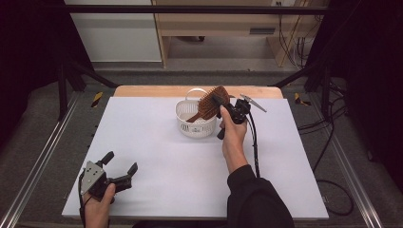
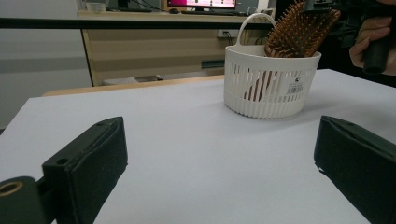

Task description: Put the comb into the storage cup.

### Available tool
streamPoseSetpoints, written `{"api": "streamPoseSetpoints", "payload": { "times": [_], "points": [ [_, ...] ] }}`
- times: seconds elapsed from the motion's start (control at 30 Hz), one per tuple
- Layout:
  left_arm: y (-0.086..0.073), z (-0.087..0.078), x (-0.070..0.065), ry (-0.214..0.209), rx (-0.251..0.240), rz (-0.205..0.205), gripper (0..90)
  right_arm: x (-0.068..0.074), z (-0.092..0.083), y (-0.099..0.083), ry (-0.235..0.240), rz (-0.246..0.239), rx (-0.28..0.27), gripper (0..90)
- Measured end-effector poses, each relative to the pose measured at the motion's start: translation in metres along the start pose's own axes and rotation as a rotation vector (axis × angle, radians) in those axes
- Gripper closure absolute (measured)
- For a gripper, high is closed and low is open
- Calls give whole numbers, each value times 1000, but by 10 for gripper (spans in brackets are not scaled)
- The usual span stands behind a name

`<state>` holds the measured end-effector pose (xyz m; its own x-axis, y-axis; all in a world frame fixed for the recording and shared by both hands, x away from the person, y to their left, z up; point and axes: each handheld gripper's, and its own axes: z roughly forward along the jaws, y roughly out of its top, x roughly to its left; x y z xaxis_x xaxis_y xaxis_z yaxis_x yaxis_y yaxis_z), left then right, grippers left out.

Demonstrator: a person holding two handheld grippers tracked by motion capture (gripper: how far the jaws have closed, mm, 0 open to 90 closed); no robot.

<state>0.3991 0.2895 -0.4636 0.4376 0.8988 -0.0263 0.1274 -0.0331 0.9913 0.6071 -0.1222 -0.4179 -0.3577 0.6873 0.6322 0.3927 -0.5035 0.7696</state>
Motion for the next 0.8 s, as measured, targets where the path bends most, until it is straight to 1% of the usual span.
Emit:
{"api": "streamPoseSetpoints", "payload": {
  "times": [0.53, 0.8],
  "points": [
    [0, 0, 0, 0, 1, 2, 27, -7, -2, 1, 0, 7, 22, 457],
    [0, 0, 0, -1, 1, 2, 27, -7, -2, 1, 1, -2, 25, 449]
  ]
}}
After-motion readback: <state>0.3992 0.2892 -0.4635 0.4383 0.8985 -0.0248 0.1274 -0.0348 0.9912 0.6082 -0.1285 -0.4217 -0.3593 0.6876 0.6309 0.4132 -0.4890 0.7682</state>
